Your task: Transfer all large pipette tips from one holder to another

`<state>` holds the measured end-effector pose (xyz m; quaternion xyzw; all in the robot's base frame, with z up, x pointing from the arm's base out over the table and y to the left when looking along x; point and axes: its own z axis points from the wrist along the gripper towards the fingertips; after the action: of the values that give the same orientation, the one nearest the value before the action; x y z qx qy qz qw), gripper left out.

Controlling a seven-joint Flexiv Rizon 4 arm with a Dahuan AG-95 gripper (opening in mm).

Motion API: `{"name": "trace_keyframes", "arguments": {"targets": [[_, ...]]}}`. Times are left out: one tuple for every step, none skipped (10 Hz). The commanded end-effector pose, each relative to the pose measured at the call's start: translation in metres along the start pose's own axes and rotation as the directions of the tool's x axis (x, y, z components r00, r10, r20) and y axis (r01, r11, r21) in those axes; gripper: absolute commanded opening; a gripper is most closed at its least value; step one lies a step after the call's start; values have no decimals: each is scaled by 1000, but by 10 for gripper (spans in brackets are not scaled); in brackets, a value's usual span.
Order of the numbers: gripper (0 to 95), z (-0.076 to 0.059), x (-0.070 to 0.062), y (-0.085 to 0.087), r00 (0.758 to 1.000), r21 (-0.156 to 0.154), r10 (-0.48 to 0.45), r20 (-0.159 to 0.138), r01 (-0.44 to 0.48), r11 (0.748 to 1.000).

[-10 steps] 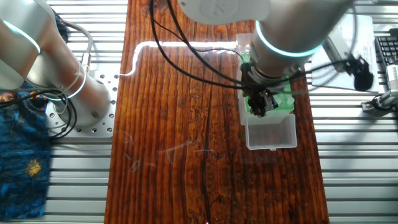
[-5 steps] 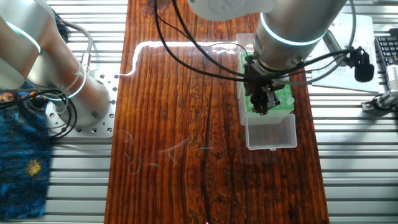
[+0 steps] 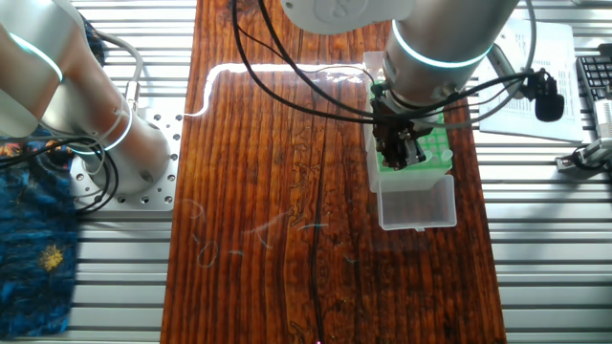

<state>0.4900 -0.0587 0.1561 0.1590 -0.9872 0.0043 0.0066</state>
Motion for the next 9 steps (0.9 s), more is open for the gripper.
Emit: {"name": "trace_keyframes", "arguments": {"targets": [[190, 4, -2, -1, 1000, 12, -8, 1, 8, 1000], [190, 5, -2, -1, 1000, 20, -13, 0, 13, 1000], [190, 6, -2, -1, 1000, 22, -14, -1, 14, 1000], [190, 6, -2, -1, 1000, 25, -14, -2, 14, 1000], [190, 6, -2, -1, 1000, 27, -13, -3, 13, 1000], [190, 6, -2, -1, 1000, 29, -14, -3, 14, 999], [190, 7, -2, -1, 1000, 29, -14, -3, 15, 999], [190, 7, -1, -1, 1000, 30, -17, -4, 17, 999], [190, 7, -1, 0, 1000, 31, -17, -4, 17, 999]]}}
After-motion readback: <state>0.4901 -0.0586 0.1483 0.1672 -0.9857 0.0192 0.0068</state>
